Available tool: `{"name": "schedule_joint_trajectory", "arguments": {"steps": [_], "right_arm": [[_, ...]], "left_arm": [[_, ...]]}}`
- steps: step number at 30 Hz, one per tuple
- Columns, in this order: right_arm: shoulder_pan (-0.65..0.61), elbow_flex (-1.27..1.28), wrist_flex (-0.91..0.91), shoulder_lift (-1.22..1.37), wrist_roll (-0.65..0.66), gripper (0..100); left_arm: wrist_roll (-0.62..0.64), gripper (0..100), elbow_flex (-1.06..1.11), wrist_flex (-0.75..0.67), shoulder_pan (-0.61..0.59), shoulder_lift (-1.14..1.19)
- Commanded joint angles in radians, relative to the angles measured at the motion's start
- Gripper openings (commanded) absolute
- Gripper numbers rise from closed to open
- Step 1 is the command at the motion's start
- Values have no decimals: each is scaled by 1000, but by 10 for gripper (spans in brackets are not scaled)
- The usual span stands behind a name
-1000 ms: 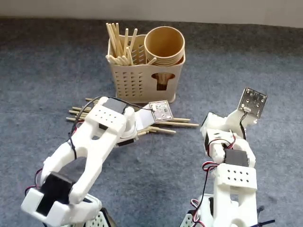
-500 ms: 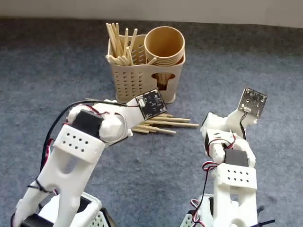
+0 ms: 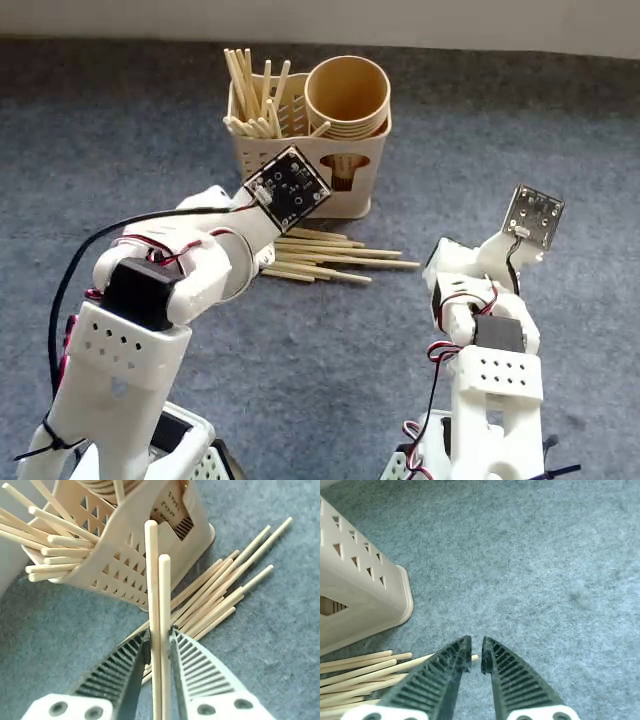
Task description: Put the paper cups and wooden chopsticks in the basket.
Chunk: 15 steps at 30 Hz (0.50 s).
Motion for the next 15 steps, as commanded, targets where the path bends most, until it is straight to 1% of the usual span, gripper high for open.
{"name": "schedule_joint_trajectory", "arguments": {"steps": [1,3,6,11,15], "right_arm": [[10,-8,-28,-16,0,49],[10,-8,-28,-16,0,49],[10,-8,-28,-16,0,49],[10,-8,-28,-16,0,49],[10,-8,-28,-16,0,49]], "left_arm": [[74,14,-117,-2,-5,-30],[107,14,-136,-12,-5,-35],[157,13,-142,-64,-5,-35],[212,13,-147,-124,-7,-35],[258,13,-147,-203,-8,-36]]}}
